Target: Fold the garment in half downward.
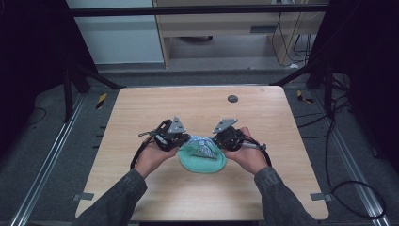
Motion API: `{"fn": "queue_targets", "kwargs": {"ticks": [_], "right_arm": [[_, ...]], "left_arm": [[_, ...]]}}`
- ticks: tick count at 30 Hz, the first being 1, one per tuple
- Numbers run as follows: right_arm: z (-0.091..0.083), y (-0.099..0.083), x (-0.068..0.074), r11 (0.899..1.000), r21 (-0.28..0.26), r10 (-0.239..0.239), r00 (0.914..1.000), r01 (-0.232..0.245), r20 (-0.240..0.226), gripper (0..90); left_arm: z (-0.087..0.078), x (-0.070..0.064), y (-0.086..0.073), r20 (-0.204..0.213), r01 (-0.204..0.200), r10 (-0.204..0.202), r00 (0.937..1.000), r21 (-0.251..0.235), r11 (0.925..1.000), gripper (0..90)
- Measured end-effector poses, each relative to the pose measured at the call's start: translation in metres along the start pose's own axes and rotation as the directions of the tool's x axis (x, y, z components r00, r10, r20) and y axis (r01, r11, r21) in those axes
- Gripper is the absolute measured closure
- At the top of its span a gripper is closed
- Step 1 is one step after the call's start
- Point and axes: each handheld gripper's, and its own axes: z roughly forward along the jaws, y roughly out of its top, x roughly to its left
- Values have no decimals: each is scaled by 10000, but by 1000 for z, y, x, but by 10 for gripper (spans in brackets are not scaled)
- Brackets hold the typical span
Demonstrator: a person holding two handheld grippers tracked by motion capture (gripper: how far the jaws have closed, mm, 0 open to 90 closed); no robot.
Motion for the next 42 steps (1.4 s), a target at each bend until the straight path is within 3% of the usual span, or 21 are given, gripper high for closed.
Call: {"fn": "queue_targets", "kwargs": {"ticks": [42], "right_arm": [[0,-14,10,10000,58,-42,9999,43,-159,810]], "left_arm": [[3,-16,-23,320,470,-463,9984,-204,9987,856]]}}
